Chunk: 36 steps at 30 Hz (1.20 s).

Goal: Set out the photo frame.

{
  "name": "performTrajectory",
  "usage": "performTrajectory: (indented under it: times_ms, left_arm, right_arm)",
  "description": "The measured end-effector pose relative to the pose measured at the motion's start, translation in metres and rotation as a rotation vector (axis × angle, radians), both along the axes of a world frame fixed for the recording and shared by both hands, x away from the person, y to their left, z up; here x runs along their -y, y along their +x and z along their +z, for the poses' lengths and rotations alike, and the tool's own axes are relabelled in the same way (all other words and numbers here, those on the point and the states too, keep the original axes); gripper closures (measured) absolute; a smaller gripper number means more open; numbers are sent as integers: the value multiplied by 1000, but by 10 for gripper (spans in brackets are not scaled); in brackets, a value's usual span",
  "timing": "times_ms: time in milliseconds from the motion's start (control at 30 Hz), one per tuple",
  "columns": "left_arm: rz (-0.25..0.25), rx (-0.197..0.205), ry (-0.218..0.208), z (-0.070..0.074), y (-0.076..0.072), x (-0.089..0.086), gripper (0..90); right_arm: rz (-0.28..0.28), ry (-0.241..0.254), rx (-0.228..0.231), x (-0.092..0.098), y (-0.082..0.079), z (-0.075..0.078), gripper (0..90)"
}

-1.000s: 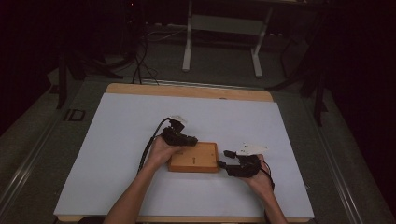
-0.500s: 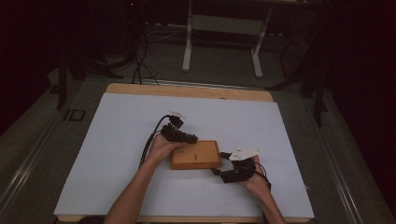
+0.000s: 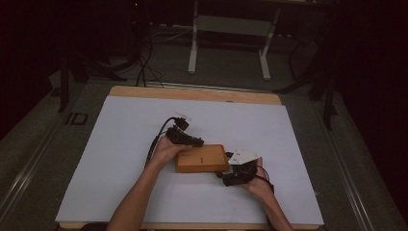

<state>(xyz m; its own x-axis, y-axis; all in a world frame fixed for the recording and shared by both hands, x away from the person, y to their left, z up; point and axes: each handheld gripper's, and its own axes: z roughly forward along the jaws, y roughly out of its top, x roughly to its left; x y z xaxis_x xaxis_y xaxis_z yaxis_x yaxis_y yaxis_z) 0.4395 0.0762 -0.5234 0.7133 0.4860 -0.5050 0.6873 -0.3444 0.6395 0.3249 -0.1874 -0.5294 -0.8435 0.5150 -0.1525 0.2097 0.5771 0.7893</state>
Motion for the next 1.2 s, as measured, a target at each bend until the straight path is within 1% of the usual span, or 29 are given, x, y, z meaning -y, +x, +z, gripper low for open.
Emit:
performTrajectory:
  times_ms: [133,267,400,500,567,667,733,800,833,900,967,1033,1200]
  left_arm:
    - [-3,-6,-2,0,2,0,850]
    - [-18,13,27,3,0,2,849]
    - [-37,15,42,5,-2,2,849]
    - [-46,15,52,6,-4,3,850]
    - [-58,9,47,6,-5,3,850]
    - [-70,8,48,6,-8,3,849]
    - [-81,1,38,4,-9,2,849]
    - [-94,-10,26,3,-10,4,849]
    - [-103,-8,22,3,-10,5,849]
    - [-121,1,30,3,-12,8,848]
    - [-119,4,32,3,-13,9,847]
    - [-114,10,27,2,-13,9,842]
    - [-104,23,30,2,-14,8,820]
  right_arm:
    - [-21,-6,27,-2,1,-1,223]
    - [-19,-30,47,-4,0,-1,225]
    - [-3,0,51,-4,-2,3,237]
    - [8,9,59,-5,-4,7,239]
    - [18,11,61,-4,-5,8,237]
    - [18,15,57,-3,-5,7,237]
    - [21,24,51,-2,-5,8,237]
    - [30,27,56,-2,-6,9,247]
    - [52,34,48,-3,-7,10,262]
    - [77,24,52,-7,-9,10,277]
    - [90,20,54,-11,-11,10,287]
    - [88,29,54,-11,-11,10,301]
    - [72,81,43,-4,-7,13,332]
